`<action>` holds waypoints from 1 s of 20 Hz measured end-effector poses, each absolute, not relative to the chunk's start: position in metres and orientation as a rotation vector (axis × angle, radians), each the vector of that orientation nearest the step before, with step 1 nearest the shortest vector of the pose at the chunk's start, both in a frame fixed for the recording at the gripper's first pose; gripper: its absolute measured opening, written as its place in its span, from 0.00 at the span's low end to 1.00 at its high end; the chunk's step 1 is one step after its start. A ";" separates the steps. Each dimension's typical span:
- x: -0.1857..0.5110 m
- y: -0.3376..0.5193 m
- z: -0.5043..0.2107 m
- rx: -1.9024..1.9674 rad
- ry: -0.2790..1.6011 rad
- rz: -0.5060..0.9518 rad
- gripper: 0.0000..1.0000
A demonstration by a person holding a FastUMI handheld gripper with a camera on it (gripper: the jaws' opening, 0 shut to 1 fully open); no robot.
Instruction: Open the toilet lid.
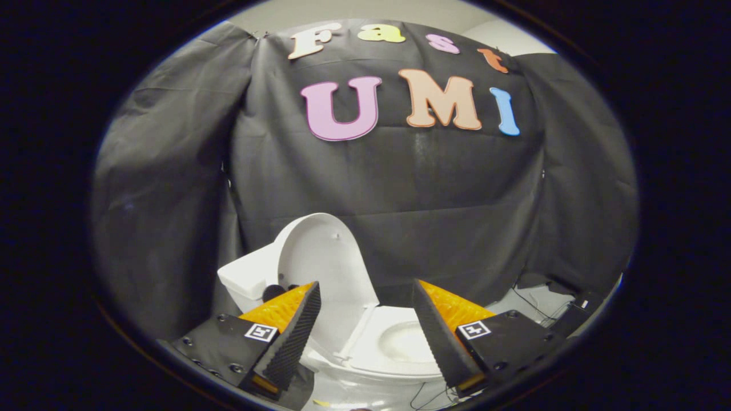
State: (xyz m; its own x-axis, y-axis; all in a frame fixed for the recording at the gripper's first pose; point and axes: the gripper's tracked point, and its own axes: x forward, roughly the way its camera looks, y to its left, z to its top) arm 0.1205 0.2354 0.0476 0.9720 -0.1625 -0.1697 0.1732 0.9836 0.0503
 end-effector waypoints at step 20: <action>0.063 0.117 0.033 -0.086 0.141 -0.135 0.99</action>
State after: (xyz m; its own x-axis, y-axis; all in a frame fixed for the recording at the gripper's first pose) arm 0.0634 0.1171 0.0334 0.9810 -0.1399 -0.1344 0.1278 0.9873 -0.0946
